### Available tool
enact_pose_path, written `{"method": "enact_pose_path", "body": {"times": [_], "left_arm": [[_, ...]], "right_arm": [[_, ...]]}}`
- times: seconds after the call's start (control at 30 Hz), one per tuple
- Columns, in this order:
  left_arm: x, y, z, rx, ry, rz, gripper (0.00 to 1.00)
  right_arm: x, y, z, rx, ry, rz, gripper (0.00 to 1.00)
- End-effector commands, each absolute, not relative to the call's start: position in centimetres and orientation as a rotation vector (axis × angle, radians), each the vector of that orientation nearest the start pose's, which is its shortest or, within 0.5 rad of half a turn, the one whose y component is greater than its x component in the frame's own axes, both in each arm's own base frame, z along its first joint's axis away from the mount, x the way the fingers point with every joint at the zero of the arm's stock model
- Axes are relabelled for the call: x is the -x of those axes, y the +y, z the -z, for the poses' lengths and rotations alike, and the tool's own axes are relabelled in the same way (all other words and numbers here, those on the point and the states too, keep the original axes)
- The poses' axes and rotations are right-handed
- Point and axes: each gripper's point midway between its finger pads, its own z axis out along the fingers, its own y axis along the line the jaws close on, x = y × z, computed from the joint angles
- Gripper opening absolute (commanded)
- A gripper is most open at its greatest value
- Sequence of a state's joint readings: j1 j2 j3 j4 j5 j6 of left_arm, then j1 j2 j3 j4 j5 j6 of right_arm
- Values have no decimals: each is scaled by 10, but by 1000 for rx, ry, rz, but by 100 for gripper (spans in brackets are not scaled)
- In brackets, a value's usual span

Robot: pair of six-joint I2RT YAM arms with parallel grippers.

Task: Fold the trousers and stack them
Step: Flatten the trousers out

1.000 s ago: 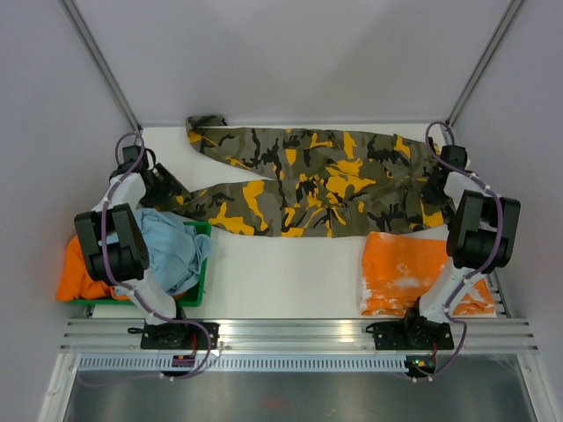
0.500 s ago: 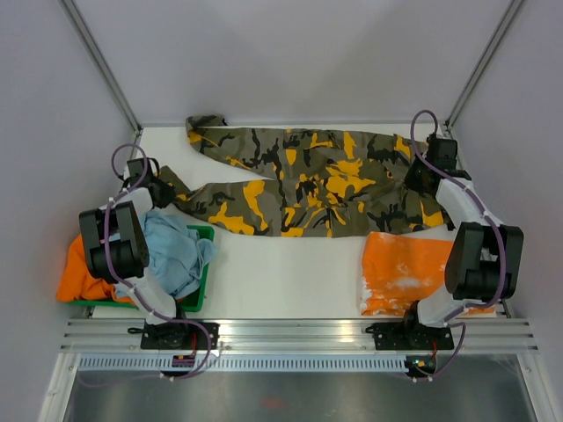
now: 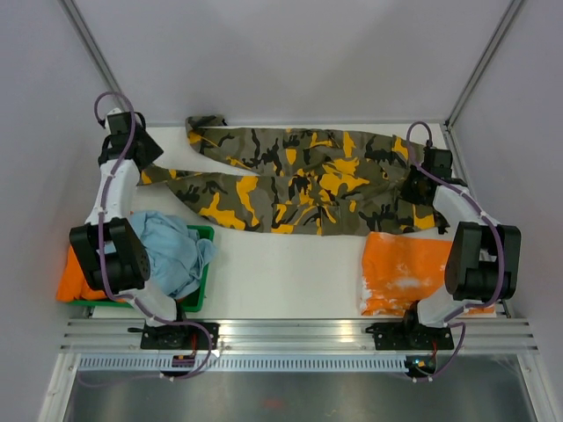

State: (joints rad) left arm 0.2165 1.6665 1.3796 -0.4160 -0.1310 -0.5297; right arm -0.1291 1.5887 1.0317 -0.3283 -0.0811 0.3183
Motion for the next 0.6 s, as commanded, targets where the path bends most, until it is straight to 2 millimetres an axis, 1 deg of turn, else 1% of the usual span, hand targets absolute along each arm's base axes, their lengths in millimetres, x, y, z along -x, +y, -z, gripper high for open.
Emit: {"method": "enact_pose_path", "body": {"times": [0.0,0.03,0.07,0.13,0.17,0.23,0.27,0.3,0.33,0.37,0.4,0.47,0.5,0.57], "left_arm": [[-460,103,-194,607,2231,-80,55],[-482,108,-188,612,2267,-84,57],[-477,107,-174,641,2353,-92,59],[-490,115,-167,689,2350,-133,61],[-498,118,-157,697,2338,-135,62],[-497,115,-149,750,2339,-111,63],[-493,113,-150,773,2335,-101,63],[-480,119,-135,878,2323,-151,71],[-470,124,-133,957,2294,-191,77],[-460,129,-129,1019,2266,-235,80],[-440,139,-121,1132,2206,-285,89],[-430,144,-113,1196,2162,-223,89],[-424,150,-106,1256,2117,-103,89],[-422,159,-101,1323,2043,15,89]], "right_arm": [[-401,-19,-82,-497,2384,-223,2],[-402,-18,-80,-496,2386,-224,2],[-402,-17,-80,-495,2388,-228,2],[-401,-17,-77,-493,2396,-229,1],[-400,-16,-77,-489,2398,-231,1],[-397,-15,-77,-488,2400,-230,1],[-395,-16,-77,-489,2406,-226,1],[-393,-17,-78,-490,2402,-214,1],[-391,-18,-77,-494,2403,-209,1],[-391,-18,-78,-494,2397,-205,2],[-389,-18,-76,-495,2401,-207,2],[-388,-16,-75,-495,2405,-219,2],[-388,-13,-73,-492,2412,-238,2],[-389,-10,-71,-488,2416,-255,3]]}}
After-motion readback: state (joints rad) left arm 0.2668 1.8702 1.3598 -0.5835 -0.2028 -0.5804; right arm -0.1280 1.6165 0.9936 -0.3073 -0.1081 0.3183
